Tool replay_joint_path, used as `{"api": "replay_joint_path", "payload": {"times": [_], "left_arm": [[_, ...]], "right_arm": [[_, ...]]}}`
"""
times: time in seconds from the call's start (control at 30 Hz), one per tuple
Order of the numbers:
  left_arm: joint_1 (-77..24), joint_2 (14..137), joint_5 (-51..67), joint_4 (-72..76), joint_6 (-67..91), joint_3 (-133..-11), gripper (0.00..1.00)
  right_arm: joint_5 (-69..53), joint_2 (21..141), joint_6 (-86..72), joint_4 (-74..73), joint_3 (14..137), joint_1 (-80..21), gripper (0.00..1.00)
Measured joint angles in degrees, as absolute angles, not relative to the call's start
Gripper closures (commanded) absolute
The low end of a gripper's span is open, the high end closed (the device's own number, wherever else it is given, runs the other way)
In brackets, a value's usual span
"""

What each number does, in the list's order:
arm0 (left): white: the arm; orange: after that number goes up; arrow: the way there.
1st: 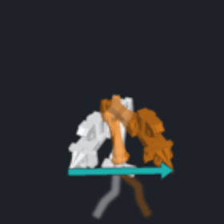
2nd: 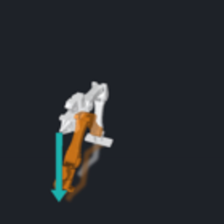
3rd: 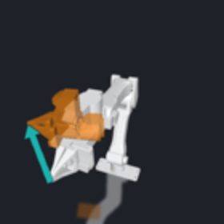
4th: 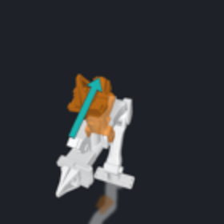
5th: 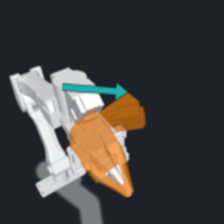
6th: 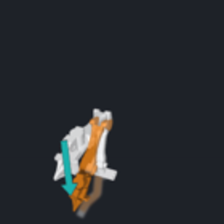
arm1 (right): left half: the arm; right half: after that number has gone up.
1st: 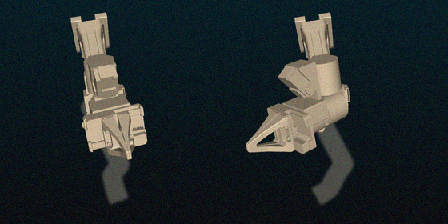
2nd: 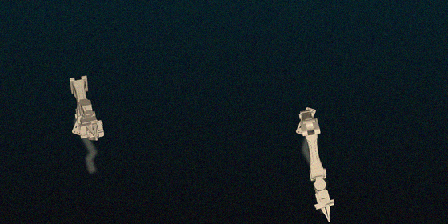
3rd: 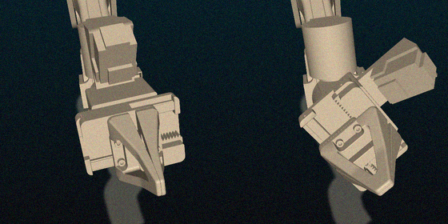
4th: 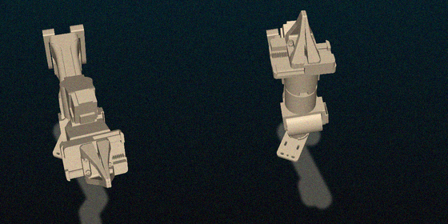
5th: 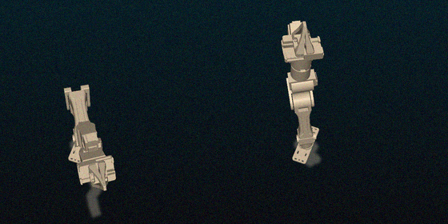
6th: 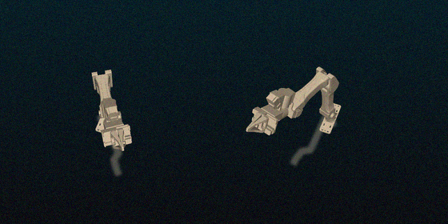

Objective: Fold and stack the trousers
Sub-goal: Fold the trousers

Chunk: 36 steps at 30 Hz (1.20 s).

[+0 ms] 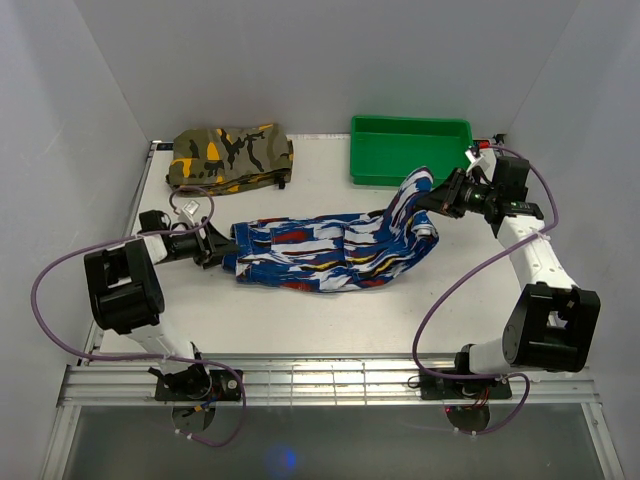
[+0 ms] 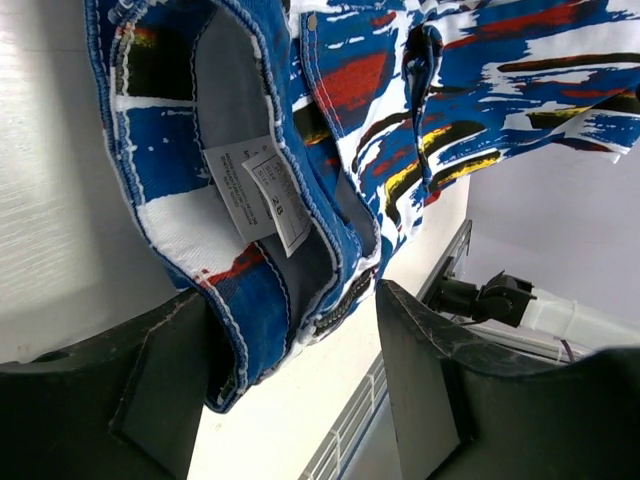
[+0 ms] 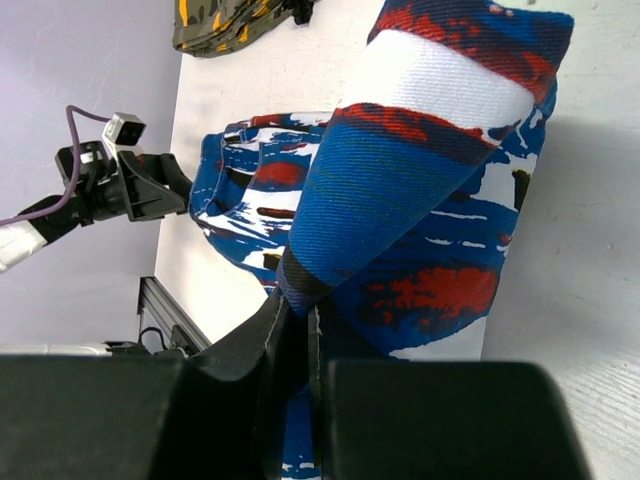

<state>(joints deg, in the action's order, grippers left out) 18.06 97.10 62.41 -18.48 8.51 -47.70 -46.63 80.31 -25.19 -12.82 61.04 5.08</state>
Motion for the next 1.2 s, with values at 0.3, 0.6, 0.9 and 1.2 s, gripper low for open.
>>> {"api": "replay_joint_path", "payload": {"times": [0.3,0.6,0.9,1.2], "left_arm": [[15.99,102.35,61.34,-17.54,9.08,-47.27,0.87],[15.88,101.75,60.69,-17.61,8.82,-44.14,1.00],[14.61,100.90,59.94,-17.45,9.67,-41.30,1.00],[13.50,99.88,58.65,-16.49,11.14,-40.93,1.00]], "right_arm": [[-44.34,82.17,-29.95,-6.92,61.21,-0.10,0.92],[-41.19,87.42,-37.08,3.07,62.04,-13.02,0.92],[-38.96,93.97,-41.01,7.75,67.59,-25.45,0.92],[-34.72,105.08,-41.95,7.05,73.95,-37.74,0.92]]}}
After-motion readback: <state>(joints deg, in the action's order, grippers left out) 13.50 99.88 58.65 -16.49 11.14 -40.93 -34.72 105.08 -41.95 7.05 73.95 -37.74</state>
